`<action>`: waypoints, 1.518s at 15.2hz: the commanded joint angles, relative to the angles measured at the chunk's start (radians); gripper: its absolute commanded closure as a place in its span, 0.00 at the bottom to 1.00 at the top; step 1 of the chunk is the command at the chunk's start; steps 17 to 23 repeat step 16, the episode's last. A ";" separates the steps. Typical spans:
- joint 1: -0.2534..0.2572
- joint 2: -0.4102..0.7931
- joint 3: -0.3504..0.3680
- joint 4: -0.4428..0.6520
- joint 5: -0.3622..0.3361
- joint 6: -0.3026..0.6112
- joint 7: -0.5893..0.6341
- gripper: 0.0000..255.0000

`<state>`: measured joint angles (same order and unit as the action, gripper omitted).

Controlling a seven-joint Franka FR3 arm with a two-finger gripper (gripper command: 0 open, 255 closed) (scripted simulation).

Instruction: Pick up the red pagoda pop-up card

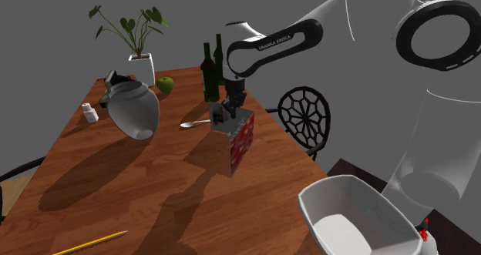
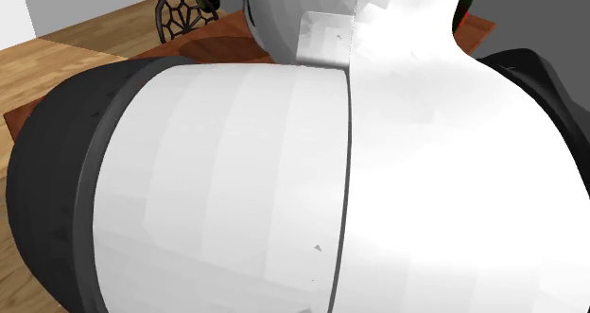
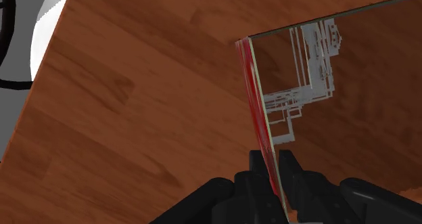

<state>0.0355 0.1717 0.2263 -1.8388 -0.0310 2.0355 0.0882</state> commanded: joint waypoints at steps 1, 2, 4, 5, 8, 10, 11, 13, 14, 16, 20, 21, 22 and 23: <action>0.000 -0.007 0.000 0.012 0.002 -0.019 -0.001 1.00; 0.000 -0.010 0.001 0.022 0.003 -0.031 -0.001 1.00; -0.001 -0.016 0.001 0.041 0.005 -0.057 -0.002 1.00; -0.001 -0.019 0.001 0.051 0.005 -0.069 -0.003 1.00; -0.001 -0.026 0.001 0.083 0.007 -0.108 -0.004 1.00; -0.001 -0.030 0.002 0.105 0.008 -0.134 -0.004 1.00; -0.001 -0.031 0.002 0.117 0.009 -0.147 -0.005 1.00; -0.001 -0.033 0.002 0.141 0.009 -0.173 -0.005 1.00; -0.001 -0.034 0.002 0.153 0.010 -0.186 -0.005 1.00; -0.001 -0.034 0.002 0.155 0.010 -0.188 -0.005 1.00; -0.001 -0.034 0.002 0.155 0.010 -0.188 -0.005 1.00; -0.001 -0.034 0.002 0.155 0.010 -0.188 -0.005 1.00; -0.001 -0.034 0.002 0.155 0.010 -0.188 -0.005 1.00; -0.001 -0.034 0.002 0.155 0.010 -0.188 -0.005 1.00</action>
